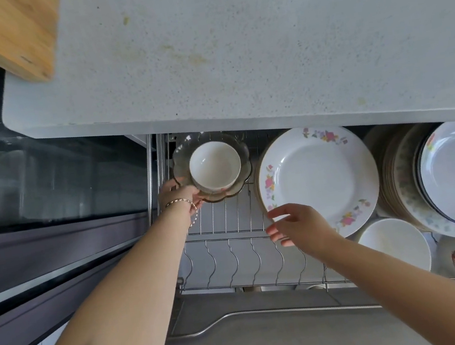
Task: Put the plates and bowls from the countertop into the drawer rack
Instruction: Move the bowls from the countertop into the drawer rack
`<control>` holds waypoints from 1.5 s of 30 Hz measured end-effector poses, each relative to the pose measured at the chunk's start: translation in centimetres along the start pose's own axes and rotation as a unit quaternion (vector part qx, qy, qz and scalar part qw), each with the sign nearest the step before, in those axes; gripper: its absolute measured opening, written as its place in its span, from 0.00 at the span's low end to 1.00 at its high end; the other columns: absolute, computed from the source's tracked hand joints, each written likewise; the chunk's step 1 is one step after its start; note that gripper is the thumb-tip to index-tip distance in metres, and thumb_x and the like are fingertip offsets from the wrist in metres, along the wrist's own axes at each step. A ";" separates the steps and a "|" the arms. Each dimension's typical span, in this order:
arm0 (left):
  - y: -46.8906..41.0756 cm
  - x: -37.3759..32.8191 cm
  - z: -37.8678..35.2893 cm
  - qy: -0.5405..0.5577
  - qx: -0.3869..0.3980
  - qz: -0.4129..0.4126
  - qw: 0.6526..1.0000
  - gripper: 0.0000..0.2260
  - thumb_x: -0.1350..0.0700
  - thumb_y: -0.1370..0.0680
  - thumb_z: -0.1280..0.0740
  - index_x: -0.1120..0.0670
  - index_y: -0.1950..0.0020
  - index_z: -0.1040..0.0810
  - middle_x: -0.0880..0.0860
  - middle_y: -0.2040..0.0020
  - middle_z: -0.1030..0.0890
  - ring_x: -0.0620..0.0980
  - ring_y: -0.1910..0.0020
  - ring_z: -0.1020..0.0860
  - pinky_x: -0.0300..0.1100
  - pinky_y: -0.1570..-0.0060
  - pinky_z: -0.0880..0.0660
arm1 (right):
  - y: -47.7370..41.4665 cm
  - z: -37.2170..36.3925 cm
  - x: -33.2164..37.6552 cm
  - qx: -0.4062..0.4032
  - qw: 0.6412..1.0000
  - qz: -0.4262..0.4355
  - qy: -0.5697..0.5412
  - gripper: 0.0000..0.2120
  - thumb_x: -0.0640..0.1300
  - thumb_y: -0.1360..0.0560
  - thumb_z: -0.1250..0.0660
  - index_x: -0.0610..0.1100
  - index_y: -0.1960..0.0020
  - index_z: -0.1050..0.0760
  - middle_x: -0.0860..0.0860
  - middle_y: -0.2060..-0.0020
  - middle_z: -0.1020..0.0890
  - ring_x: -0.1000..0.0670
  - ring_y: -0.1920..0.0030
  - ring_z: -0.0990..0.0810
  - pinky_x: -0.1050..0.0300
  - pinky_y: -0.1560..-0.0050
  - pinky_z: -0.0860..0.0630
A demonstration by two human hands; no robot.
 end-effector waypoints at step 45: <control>20.4 -14.6 -5.1 -0.288 0.158 -0.238 0.914 0.12 0.62 0.23 0.39 0.52 0.65 0.24 0.52 0.69 0.18 0.46 0.70 0.18 0.41 0.65 0.24 | 7.7 8.1 12.9 -0.034 0.989 0.102 0.105 0.06 0.36 0.26 0.39 0.43 0.54 0.24 0.47 0.67 0.20 0.52 0.70 0.23 0.62 0.65 0.26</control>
Point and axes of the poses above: each hand's wrist, its own y-axis away from the middle knuckle, its own z-axis out of the back of the hand, x = y × z, the point moved 9 cm from there along -y, towards the middle knuckle
